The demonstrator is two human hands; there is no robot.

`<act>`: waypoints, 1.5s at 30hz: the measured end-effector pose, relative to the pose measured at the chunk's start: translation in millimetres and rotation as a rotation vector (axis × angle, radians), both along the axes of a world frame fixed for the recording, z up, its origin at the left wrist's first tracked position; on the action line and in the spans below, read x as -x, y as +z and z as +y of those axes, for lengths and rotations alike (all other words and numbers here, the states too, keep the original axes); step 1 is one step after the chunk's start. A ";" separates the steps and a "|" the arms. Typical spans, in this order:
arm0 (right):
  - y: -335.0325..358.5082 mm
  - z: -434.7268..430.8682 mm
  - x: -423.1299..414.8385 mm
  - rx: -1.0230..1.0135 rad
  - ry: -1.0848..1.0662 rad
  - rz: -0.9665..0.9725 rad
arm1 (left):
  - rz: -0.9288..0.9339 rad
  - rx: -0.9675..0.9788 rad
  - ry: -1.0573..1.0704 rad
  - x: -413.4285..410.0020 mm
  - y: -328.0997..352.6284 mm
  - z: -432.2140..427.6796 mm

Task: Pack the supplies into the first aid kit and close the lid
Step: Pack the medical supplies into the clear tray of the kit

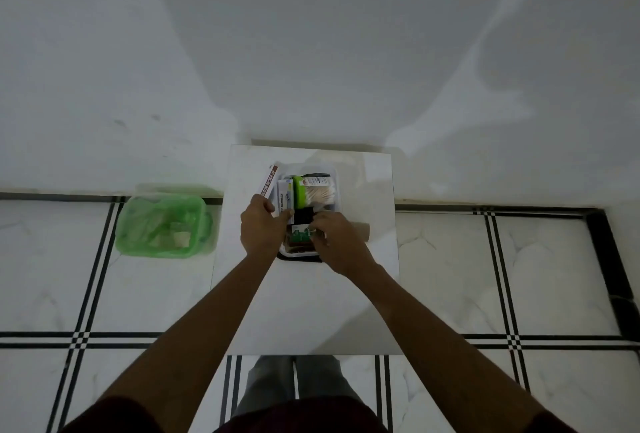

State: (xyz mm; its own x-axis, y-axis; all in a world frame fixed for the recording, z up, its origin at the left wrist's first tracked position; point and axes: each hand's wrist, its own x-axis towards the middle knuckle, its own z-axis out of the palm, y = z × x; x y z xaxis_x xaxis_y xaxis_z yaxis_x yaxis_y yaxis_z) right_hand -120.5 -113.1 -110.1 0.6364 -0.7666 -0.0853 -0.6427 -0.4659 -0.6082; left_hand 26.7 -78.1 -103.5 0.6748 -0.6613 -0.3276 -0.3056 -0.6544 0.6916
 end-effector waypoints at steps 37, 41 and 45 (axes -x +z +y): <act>-24.7 -53.1 35.4 -0.215 -0.155 0.457 | -0.146 -0.136 -0.216 -57.6 -68.1 -36.6; -30.8 -52.2 38.2 -0.215 -0.123 0.486 | -0.179 -0.134 -0.228 -61.5 -73.6 -39.6; -32.3 -53.2 40.7 -0.226 -0.141 0.477 | -0.177 -0.124 -0.195 -68.0 -74.7 -34.9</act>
State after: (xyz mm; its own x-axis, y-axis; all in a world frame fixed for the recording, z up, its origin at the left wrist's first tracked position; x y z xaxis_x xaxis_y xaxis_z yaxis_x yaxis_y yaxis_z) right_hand -161.1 -166.3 -142.4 0.3792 -0.7708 -0.5120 -0.9186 -0.2467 -0.3089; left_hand 94.7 -113.0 -178.2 0.5925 -0.7465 -0.3026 -0.5425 -0.6475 0.5352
